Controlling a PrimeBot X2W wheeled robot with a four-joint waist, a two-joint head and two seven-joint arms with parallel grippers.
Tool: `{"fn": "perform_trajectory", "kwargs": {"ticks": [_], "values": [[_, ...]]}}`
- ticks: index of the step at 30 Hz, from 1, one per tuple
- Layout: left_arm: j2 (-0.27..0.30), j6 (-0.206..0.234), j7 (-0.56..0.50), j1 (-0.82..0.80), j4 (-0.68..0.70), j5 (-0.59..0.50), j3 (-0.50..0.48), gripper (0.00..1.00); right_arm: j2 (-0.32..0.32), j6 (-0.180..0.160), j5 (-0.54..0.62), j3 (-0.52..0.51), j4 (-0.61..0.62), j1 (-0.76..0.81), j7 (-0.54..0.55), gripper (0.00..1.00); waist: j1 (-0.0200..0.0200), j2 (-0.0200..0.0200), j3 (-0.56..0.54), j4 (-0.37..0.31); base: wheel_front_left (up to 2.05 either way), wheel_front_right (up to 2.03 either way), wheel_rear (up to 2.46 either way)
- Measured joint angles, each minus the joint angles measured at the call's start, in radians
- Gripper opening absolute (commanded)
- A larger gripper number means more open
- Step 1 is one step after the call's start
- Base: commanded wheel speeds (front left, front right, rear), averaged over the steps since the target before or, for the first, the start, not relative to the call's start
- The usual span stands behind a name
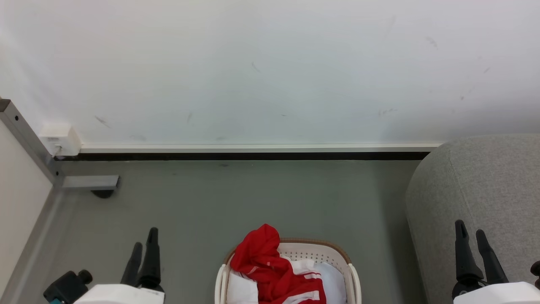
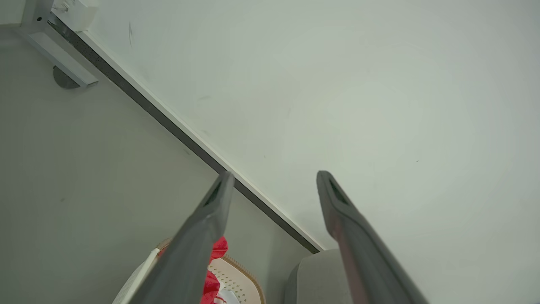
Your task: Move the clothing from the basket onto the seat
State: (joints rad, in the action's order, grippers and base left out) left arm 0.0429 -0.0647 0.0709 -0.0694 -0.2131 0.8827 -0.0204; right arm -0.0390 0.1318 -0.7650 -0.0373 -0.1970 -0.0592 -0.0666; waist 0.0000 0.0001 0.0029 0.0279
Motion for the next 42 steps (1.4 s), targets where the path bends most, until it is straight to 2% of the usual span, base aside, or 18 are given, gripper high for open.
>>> {"fn": "perform_trajectory", "kwargs": {"ticks": [20,42], "values": [[0.005,-0.003,0.058,0.01,0.02,-0.307,0.028,1.0,-0.002,0.0,0.273,-0.007,-0.024,0.002,-0.06,1.0,0.0,0.0,0.004,0.005,0.0,0.0,0.0],[0.022,0.0,0.112,0.019,0.024,-0.533,0.07,1.0,-0.004,0.0,0.461,-0.025,-0.03,0.009,-0.117,1.0,0.0,0.0,0.008,0.014,0.0,0.0,0.0]]}}
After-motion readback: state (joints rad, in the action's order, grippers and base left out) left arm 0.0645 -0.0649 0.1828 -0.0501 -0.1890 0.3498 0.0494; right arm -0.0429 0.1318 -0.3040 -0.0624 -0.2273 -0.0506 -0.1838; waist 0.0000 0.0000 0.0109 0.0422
